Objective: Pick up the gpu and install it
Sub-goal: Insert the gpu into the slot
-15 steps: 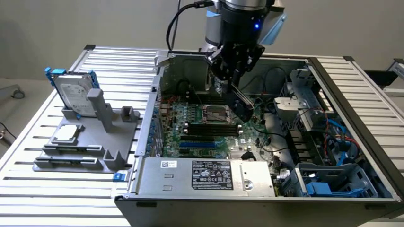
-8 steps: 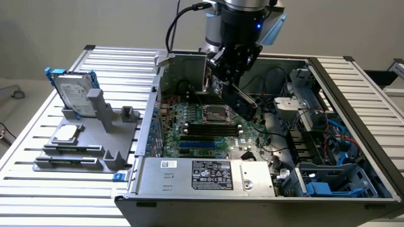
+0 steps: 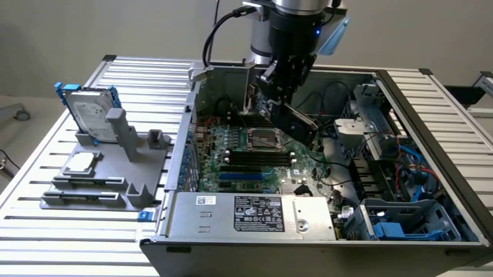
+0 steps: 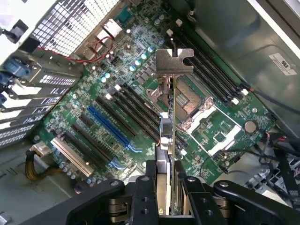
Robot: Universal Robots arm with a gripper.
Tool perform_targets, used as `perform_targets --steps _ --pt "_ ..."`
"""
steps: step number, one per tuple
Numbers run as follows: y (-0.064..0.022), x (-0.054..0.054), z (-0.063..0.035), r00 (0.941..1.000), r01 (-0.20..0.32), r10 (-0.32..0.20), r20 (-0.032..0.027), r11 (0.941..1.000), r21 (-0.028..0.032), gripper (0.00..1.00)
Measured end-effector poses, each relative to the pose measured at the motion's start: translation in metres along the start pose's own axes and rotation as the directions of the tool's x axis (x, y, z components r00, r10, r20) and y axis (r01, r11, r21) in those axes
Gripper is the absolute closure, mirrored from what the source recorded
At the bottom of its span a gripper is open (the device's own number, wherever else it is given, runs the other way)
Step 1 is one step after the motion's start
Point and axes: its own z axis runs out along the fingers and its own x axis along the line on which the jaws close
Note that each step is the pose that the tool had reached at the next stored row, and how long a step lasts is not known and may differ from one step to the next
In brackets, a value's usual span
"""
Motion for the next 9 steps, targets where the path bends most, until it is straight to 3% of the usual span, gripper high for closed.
perform_targets --steps 4,9 --pt "0.0 0.0 0.0012 0.9977 0.068 -0.068 0.0027 0.9977 0.0002 0.74" --pt "0.0 0.0 0.0019 0.9885 0.151 -0.151 0.0063 0.9885 0.0005 0.74"
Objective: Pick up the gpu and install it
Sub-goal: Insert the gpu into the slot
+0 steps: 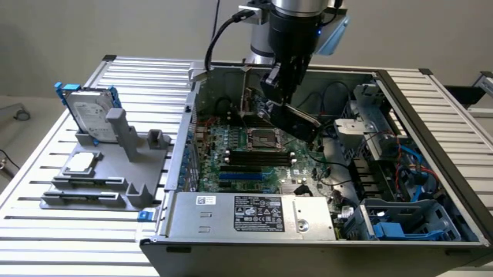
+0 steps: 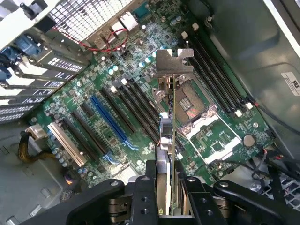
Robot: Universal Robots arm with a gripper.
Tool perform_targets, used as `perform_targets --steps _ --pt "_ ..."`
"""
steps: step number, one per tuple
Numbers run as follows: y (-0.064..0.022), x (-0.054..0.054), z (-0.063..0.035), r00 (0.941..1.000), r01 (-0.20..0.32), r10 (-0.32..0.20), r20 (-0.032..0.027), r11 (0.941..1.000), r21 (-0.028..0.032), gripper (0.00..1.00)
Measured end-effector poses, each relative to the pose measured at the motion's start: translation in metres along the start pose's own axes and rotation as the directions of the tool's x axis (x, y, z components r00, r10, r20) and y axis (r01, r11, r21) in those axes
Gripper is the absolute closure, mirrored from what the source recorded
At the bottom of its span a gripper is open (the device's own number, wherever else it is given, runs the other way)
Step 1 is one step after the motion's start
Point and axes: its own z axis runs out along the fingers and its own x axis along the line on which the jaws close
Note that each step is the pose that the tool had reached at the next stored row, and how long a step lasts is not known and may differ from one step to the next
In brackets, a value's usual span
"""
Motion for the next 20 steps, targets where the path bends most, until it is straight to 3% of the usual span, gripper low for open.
perform_targets --steps 5,10,16,20 --pt "0.0 0.0 0.0001 0.9966 0.082 -0.082 0.0038 0.9966 -0.0001 0.74" --pt "0.0 0.0 0.0 0.9849 0.173 -0.173 0.0061 0.9849 0.0012 0.74" --pt "0.0 0.0 0.0 0.9606 0.278 -0.278 0.0088 0.9606 0.003 0.74" --pt "0.0 0.0 0.0 0.9373 0.348 -0.348 0.0105 0.9374 0.0043 0.74"
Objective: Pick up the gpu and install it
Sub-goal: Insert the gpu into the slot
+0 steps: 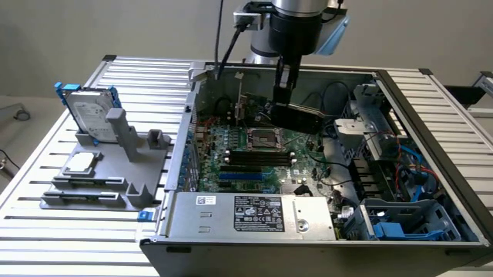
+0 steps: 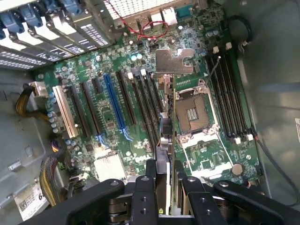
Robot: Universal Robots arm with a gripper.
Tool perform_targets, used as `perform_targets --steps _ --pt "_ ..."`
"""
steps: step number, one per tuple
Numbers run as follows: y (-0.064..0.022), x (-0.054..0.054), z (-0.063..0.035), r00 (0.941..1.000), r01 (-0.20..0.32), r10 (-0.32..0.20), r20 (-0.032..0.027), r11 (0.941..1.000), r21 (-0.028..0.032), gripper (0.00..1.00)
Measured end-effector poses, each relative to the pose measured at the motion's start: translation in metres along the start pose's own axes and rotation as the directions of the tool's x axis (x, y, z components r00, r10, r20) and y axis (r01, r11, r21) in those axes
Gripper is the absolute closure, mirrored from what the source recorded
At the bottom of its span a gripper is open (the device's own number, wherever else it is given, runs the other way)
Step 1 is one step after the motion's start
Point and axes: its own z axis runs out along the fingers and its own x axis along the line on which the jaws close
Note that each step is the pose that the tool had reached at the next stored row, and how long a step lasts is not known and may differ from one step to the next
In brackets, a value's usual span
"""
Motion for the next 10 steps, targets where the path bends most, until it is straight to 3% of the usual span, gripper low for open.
perform_targets --steps 5,10 --pt "0.0 0.0 0.0 0.996 0.09 -0.09 0.0023 0.996 0.0009 0.74" --pt "0.0002 0.0001 0.0 0.9849 0.173 -0.173 0.0043 0.9849 0.002 0.74"
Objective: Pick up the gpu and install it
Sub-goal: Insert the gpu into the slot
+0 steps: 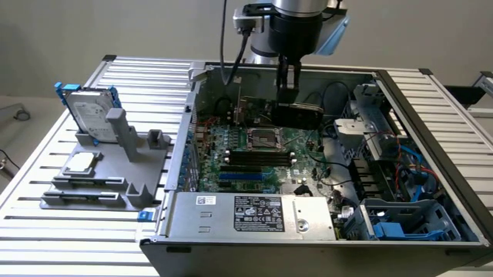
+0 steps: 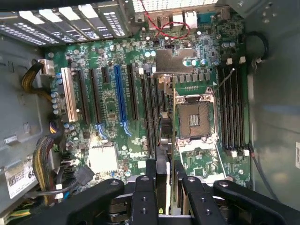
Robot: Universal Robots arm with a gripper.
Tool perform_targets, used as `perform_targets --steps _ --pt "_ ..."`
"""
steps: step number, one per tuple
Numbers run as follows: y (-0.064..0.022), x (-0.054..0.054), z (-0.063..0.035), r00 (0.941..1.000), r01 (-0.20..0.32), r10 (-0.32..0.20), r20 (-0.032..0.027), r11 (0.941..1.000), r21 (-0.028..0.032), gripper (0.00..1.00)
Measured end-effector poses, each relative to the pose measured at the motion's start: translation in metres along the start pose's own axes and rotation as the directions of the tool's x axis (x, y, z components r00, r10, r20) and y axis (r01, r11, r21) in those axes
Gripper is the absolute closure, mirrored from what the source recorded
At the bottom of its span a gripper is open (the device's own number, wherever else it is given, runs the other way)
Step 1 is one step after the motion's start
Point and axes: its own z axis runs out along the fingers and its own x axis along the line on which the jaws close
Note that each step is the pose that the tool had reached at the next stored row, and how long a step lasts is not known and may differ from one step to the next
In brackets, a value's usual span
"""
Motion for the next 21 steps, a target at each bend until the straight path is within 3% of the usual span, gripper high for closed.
perform_targets --steps 9,21 --pt "0.012 0.003 0.0013 0.9995 0.031 -0.031 0.0005 0.9995 0.0002 0.74" --pt "0.0181 0.013 0.0052 0.9977 0.067 -0.067 0.0016 0.9977 0.0001 0.74"
